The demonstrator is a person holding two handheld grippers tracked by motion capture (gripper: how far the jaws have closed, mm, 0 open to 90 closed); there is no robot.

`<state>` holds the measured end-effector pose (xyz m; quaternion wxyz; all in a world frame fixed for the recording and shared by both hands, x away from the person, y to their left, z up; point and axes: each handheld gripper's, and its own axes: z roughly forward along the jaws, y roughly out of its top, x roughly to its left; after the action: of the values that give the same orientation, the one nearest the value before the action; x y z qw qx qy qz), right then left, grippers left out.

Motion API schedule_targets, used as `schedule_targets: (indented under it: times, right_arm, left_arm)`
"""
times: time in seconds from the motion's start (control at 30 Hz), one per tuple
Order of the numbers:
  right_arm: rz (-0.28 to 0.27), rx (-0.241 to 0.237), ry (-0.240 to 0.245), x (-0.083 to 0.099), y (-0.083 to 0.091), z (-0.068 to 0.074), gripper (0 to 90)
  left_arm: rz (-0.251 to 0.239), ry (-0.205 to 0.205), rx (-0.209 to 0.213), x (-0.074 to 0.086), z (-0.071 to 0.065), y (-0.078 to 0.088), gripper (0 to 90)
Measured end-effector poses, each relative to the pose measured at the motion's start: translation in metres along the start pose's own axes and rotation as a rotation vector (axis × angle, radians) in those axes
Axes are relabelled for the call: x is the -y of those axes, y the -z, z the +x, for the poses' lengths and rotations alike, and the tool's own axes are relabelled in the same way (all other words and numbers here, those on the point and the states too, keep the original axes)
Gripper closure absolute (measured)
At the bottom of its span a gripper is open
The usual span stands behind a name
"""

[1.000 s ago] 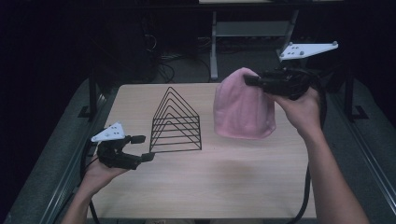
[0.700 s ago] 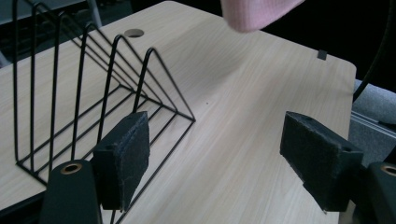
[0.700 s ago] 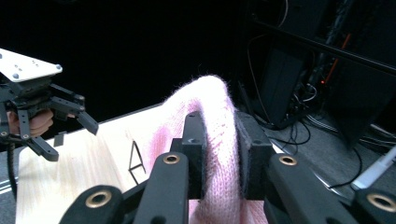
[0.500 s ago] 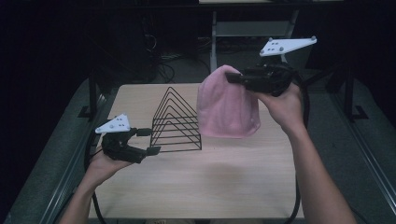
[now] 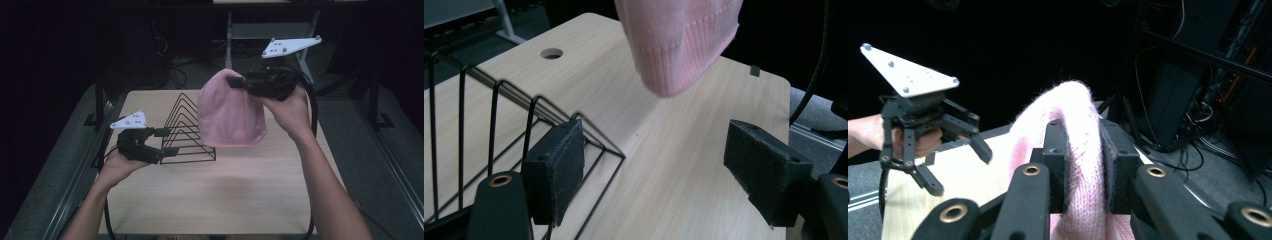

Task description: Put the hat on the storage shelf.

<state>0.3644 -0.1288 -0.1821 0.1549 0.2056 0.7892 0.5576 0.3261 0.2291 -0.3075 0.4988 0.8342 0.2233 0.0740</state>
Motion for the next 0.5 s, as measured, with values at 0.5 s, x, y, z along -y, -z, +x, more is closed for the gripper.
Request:
schedule_targets:
  times: [0.5]
  right_arm:
    - [-0.024, -0.061, 0.034, -0.022, -0.032, 0.004, 75.3]
  left_arm:
    - [-0.001, 0.011, 0.045, -0.024, 0.015, -0.015, 24.8]
